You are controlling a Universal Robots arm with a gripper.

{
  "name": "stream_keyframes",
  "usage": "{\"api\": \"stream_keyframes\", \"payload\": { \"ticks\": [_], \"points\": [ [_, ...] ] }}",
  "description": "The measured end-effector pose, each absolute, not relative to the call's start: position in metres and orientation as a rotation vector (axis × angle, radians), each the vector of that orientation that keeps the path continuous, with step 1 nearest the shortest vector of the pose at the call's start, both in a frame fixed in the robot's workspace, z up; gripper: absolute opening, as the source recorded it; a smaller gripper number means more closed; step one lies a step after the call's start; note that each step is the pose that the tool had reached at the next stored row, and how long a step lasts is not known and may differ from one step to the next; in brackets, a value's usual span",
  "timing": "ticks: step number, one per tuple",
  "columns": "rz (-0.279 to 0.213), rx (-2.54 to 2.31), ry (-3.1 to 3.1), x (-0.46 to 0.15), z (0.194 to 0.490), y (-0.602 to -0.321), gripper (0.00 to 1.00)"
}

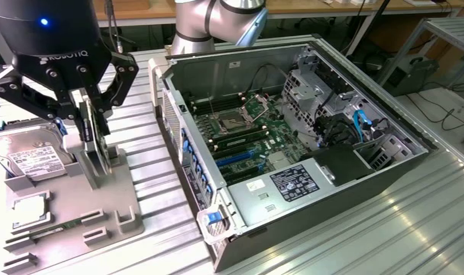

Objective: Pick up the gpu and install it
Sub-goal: 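Pick up the gpu and move the gpu toward the slot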

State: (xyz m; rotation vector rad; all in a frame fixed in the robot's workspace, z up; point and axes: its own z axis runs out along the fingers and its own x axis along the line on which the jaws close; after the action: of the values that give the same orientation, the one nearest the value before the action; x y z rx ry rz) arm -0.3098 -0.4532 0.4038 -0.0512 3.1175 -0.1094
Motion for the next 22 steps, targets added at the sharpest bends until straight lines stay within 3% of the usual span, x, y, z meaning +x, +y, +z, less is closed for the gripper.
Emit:
{"api": "stream_keyframes", "payload": {
  "ticks": [13,15,18,22],
  "points": [
    [-0.126,-0.051,3.117,-0.310,0.417,-0.453,0.28],
    [-0.034,-0.050,3.118,-0.310,0.437,-0.453,0.28],
    [-0.033,-0.050,3.118,-0.310,0.464,-0.453,0.28],
    [-0.031,-0.050,3.119,-0.310,0.466,-0.453,0.28]
  ]
}}
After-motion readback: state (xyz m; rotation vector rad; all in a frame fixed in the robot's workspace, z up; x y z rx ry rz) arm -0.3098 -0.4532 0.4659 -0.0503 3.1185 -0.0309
